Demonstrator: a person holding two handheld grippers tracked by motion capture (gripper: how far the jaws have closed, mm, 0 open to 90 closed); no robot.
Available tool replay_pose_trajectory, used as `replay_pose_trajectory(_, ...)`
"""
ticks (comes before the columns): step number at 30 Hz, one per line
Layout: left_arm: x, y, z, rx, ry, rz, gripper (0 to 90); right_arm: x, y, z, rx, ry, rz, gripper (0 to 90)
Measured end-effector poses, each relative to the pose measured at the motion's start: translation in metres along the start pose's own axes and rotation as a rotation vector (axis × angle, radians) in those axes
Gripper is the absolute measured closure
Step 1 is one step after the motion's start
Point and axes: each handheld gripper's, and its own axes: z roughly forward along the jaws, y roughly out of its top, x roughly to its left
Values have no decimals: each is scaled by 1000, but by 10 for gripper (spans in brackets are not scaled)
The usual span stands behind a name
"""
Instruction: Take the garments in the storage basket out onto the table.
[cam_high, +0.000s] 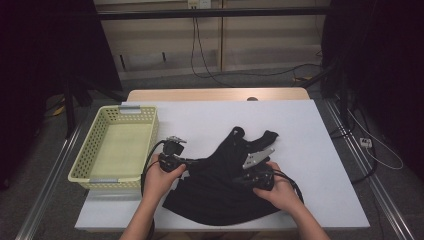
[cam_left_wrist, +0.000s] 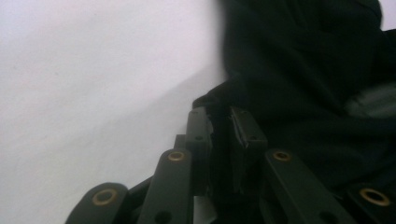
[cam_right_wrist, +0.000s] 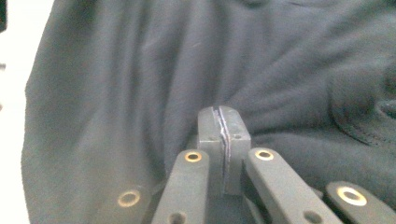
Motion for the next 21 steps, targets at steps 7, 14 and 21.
replay_pose_trajectory(7, -3, 4, 1, -25, 15, 1, 536, 0, 5, -10, -175, -136, 33, 497)
replay_pose_trajectory(14, -3, 6, 2, -38, 45, 32, 278, -4, 18, 25, -73, -200, 12, 458)
replay_pose_trajectory(21, -5, 7, 1, -52, 49, 37, 218, -7, 14, 24, -102, -175, 33, 738)
